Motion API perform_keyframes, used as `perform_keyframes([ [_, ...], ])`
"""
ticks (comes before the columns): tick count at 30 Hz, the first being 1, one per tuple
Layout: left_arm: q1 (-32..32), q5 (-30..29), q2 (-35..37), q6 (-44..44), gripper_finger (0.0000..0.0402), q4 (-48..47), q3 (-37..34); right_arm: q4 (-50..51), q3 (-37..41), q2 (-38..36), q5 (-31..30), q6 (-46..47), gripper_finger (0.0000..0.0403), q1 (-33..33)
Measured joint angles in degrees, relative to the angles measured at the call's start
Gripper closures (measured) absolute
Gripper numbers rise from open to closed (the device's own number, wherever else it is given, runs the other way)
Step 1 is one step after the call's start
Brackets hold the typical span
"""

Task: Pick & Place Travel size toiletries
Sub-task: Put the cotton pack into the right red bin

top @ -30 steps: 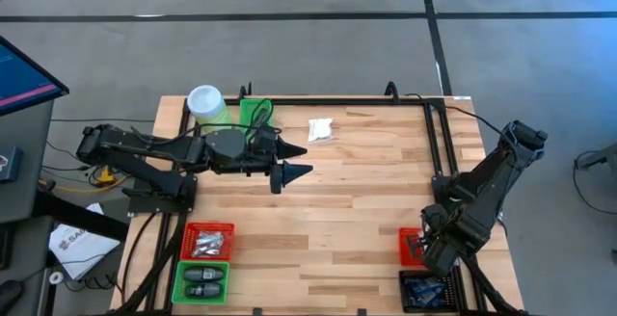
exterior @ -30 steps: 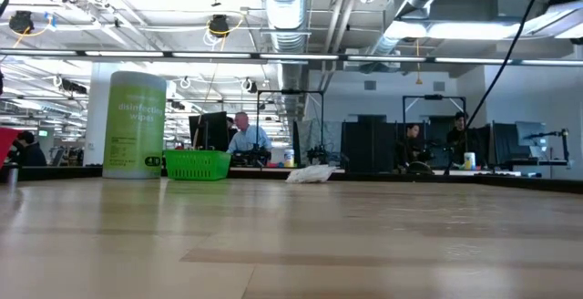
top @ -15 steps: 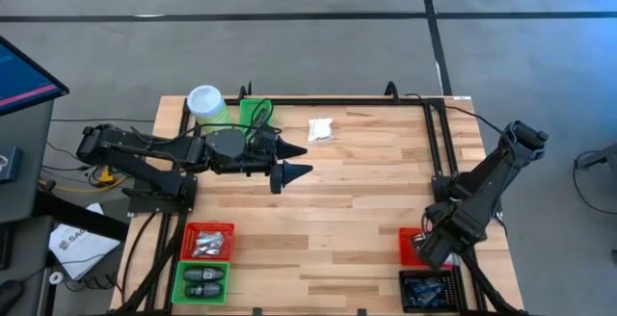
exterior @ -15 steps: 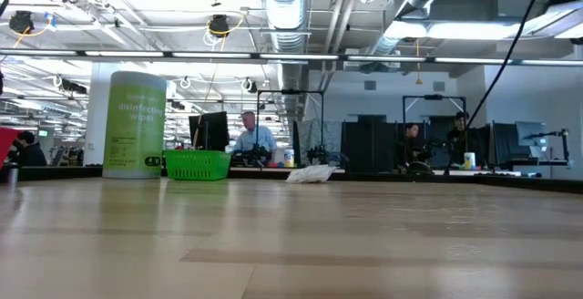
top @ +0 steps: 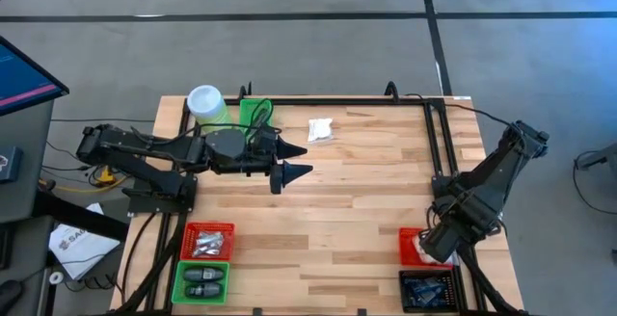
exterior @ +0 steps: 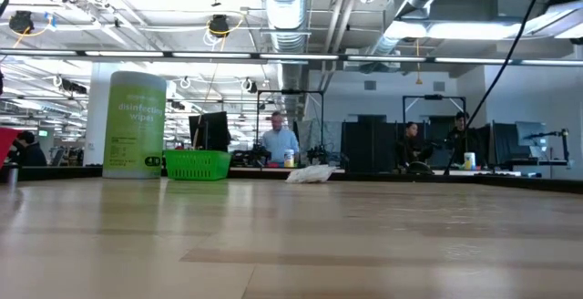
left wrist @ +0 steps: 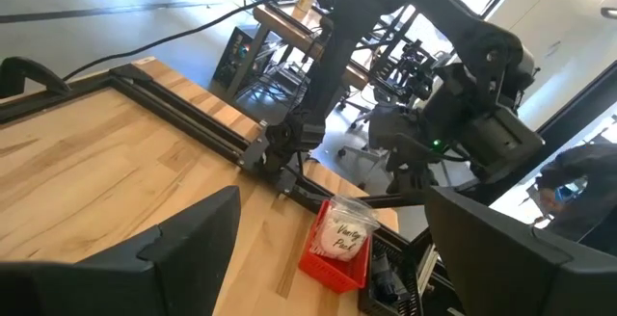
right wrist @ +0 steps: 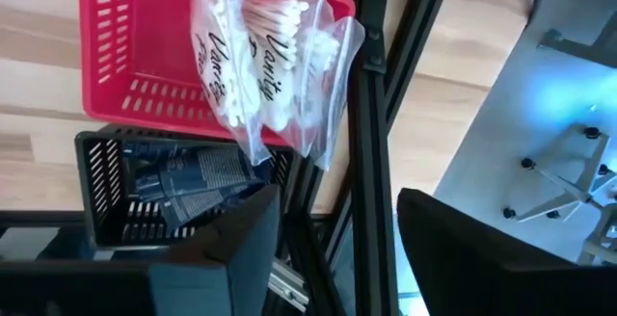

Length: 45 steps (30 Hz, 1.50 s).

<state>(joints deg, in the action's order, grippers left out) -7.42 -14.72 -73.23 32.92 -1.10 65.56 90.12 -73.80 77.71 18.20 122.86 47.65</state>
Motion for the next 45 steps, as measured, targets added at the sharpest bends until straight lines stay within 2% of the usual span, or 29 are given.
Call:
perform_keyframes([
  [8, 0.00, 0.00, 0.00, -0.95, 0.0078, -0.02, 0.00, -0.12, 0.02, 0.32, 0.05, -0.44, 0.0264, -0.12],
  [11, 0.00, 0.00, 0.00, -0.95, 0.0078, -0.04, 0.00, -0.13, 0.02, 0.29, 2.22, -1.74, 0.0287, -0.12],
  [17, 0.00, 0.00, 0.00, -1.13, 0.0078, -0.07, 0.00, -0.12, 0.02, 0.29, 1.55, -1.81, 0.0309, -0.12],
  [21, 0.00, 0.00, 0.00, -1.13, 0.0078, -0.13, 0.00, -1.01, 0.02, 0.29, -4.28, -1.96, 0.0310, -0.17],
  [25, 0.00, 0.12, 0.01, -1.15, 0.0078, -1.24, 0.00, -6.26, 0.04, -0.54, -19.60, -5.88, 0.0310, -0.72],
  [30, 0.00, 0.24, 0.04, -2.04, 0.0078, -8.95, 0.00, -17.93, 0.04, -2.33, -39.07, -17.47, 0.0310, -4.73],
  [34, 0.00, -1.05, 0.04, -2.07, 0.0078, -15.87, 0.00, -28.83, 0.04, -3.84, -47.31, -28.75, 0.0310, -9.96],
  [39, 0.00, -6.58, 0.05, -2.62, 0.0078, -17.57, -2.11, -40.74, 0.04, -5.01, -48.92, -46.22, 0.0310, -18.60],
  [43, 0.83, -7.41, 0.07, -1.29, 0.0078, -17.35, -3.96, -45.64, 0.04, -5.04, -47.73, -64.93, 0.0310, -26.00],
  [45, 1.09, -7.40, 0.04, 0.06, 0.0078, -17.49, -4.76, -46.01, 0.02, -4.42, -45.24, -73.59, 0.0310, -30.23],
])
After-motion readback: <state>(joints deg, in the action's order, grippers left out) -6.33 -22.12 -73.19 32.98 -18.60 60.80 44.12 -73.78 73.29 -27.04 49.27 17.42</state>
